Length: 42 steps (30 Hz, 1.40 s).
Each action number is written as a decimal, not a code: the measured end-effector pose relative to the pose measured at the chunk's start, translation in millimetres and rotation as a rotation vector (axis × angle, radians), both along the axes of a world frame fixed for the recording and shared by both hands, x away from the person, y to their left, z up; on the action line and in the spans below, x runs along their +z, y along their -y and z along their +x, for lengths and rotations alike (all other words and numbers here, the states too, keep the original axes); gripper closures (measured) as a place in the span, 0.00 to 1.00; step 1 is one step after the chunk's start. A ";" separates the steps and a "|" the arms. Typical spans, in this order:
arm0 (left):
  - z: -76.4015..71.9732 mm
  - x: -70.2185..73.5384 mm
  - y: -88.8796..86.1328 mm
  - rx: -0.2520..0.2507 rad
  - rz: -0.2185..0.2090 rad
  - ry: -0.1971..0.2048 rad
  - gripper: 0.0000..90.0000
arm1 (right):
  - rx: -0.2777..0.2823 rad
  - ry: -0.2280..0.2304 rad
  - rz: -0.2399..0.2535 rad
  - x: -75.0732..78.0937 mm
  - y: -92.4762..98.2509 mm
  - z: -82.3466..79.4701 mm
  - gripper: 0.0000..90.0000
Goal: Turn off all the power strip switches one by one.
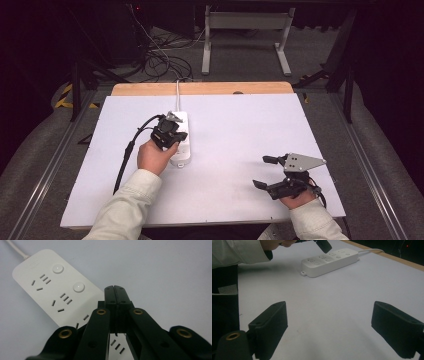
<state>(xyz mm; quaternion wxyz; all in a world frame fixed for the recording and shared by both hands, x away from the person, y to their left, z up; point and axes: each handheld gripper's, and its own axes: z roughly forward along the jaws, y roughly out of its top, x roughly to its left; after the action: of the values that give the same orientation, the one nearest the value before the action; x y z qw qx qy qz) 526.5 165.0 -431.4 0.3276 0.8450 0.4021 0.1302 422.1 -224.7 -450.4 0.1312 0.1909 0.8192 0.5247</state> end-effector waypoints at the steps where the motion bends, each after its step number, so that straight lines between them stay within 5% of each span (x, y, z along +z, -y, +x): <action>1: 2.0 -2.0 -0.3 0.000 -0.003 -0.007 1.00 | -0.001 0.000 0.002 0.0 0.3 0.0 0.15; 15: 10.9 -14.8 2.0 0.029 0.013 -0.032 1.00 | 0.001 -0.001 0.003 -0.1 1.0 0.1 0.15; 27: 8.3 -17.9 7.9 0.036 0.053 -0.001 1.00 | 0.003 -0.003 0.005 -0.3 1.0 0.2 0.15; 42: 7.7 -20.0 5.3 0.033 0.028 0.002 1.00 | 0.004 -0.001 0.002 -0.2 1.0 -0.5 0.15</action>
<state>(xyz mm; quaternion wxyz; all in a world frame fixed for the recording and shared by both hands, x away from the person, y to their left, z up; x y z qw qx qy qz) 534.2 159.7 -451.4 0.3138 0.8426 0.4139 0.1420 421.7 -225.6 -450.6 0.1294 0.1895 0.8191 0.5257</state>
